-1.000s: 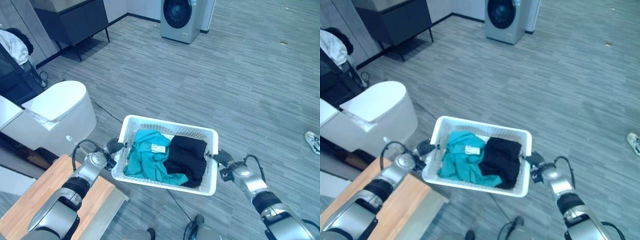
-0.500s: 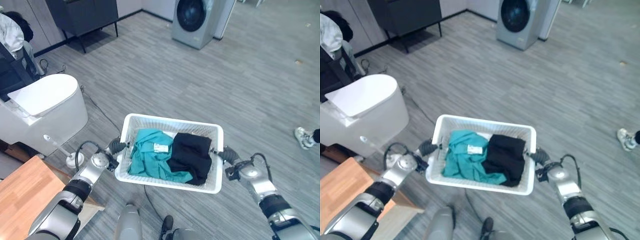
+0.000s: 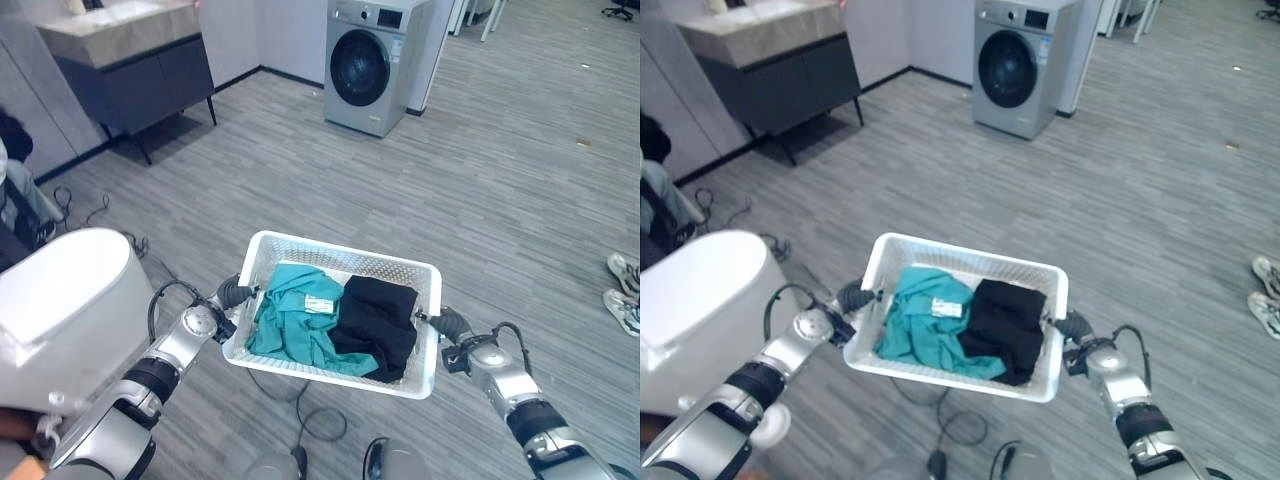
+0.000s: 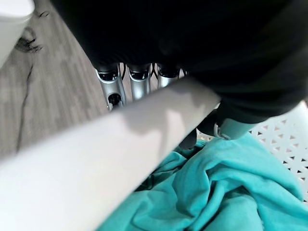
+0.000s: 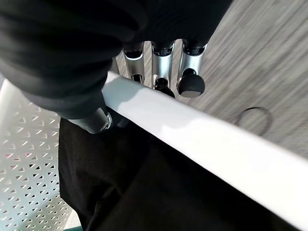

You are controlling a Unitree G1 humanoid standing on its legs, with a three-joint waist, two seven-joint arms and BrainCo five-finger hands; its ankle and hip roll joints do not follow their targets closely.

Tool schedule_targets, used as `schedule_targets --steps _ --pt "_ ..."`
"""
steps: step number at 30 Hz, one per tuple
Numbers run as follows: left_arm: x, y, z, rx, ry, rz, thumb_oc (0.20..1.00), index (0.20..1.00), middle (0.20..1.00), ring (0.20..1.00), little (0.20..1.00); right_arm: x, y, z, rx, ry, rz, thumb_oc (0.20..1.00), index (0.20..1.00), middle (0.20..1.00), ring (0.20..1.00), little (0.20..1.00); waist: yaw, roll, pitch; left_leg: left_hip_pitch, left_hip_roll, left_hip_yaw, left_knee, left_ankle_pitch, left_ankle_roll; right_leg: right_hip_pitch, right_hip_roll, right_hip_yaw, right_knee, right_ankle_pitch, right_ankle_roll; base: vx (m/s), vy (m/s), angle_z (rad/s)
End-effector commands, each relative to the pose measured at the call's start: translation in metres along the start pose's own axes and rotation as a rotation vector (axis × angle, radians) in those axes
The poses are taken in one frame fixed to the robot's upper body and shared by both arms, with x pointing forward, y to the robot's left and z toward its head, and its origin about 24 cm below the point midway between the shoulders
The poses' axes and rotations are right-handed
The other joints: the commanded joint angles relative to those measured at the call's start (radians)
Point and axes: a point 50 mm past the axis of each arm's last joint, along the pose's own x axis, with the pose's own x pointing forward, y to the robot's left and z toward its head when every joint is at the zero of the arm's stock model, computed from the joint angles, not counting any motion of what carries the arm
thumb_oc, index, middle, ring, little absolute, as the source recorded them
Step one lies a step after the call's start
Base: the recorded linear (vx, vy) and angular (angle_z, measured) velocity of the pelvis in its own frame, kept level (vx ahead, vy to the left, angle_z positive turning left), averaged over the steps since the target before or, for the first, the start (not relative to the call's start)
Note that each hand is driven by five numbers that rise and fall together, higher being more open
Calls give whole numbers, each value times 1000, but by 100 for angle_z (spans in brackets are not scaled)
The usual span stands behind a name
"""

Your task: Grab the laundry basket,head to the washer,open it,put in the laundry and shut it.

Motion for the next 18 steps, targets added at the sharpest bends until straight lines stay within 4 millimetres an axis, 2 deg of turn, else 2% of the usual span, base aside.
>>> schedule_targets --steps 1,2,3,5,7,8,9,10,11,13,14,15,18 --pt "1 18 17 -9 -93 68 200 200 200 200 200 0 -24 54 3 -214 -22 200 200 200 200 200 -20 -25 -75 -40 -7 -9 -26 16 -126 105 -41 38 -550 234 58 435 -106 91" --pt "1 17 16 -9 -92 67 200 200 200 200 200 0 -24 53 3 -213 -22 200 200 200 200 200 -24 -18 -74 -32 0 -15 -29 12 -126 120 -36 30 -563 236 58 577 -119 95" --pt "3 18 17 0 -86 79 200 200 200 200 200 -1 -25 54 -2 -221 -22 200 200 200 200 200 -42 -19 -80 18 -1 -26 -30 -33 -135 118 -59 23 -674 274 77 599 -119 87" --pt "6 17 20 20 -92 80 200 200 200 200 200 -2 -27 52 -6 -212 -23 200 200 200 200 200 -49 -39 -106 66 -6 -28 6 -85 -146 161 -61 24 -691 297 75 678 -162 87" --pt "6 15 21 22 -97 77 200 200 200 200 200 -2 -27 52 -13 -212 -17 200 200 200 200 200 -52 -37 -117 80 5 -28 52 -88 -161 183 -53 11 -683 307 66 392 -111 62" --pt "7 13 23 20 -103 71 200 200 200 200 200 -2 -28 55 -20 -218 -17 200 200 200 200 200 -58 -33 -127 66 20 -18 145 -49 -185 200 -41 2 -659 300 55 440 -230 33" --pt "7 15 24 24 -101 72 200 200 200 200 200 -4 -31 55 2 -222 -27 200 200 200 200 200 -62 -43 -120 -42 74 34 433 84 -224 256 -28 -20 -628 273 16 556 -335 30" --pt "6 15 24 17 -102 69 200 200 200 200 200 -5 -27 58 9 -240 -6 200 200 200 200 200 -53 -54 -111 -89 98 68 548 134 -222 284 -26 -36 -628 254 -9 479 -367 28" --pt "6 15 25 9 -106 71 200 200 200 200 200 -5 -24 61 8 -252 1 200 200 200 200 200 -41 -60 -100 -138 105 78 654 152 -221 306 -14 -42 -627 235 -32 341 -285 15" --pt "6 14 32 -2 -128 63 200 200 200 200 200 -8 -24 62 17 -267 -1 200 200 200 200 200 -22 -69 -79 -234 144 108 754 165 -212 358 3 -56 -634 198 -60 284 -221 -18" --pt "8 13 38 -8 -145 61 200 200 200 200 200 -9 -25 62 28 -272 -11 200 200 200 200 200 -16 -77 -71 -281 181 139 744 174 -212 378 3 -72 -633 182 -67 285 -150 -32" --pt "8 11 41 -14 -157 50 200 200 200 200 200 -11 -25 59 37 -270 -14 200 200 200 200 200 -8 -84 -67 -324 208 170 672 173 -208 400 3 -84 -636 165 -70 319 -93 -34" --pt "9 11 47 -11 -178 51 200 200 200 200 200 -14 -24 57 30 -280 -13 200 200 200 200 200 26 -73 -69 -390 210 193 458 154 -208 442 23 -80 -639 120 -63 306 19 -6"
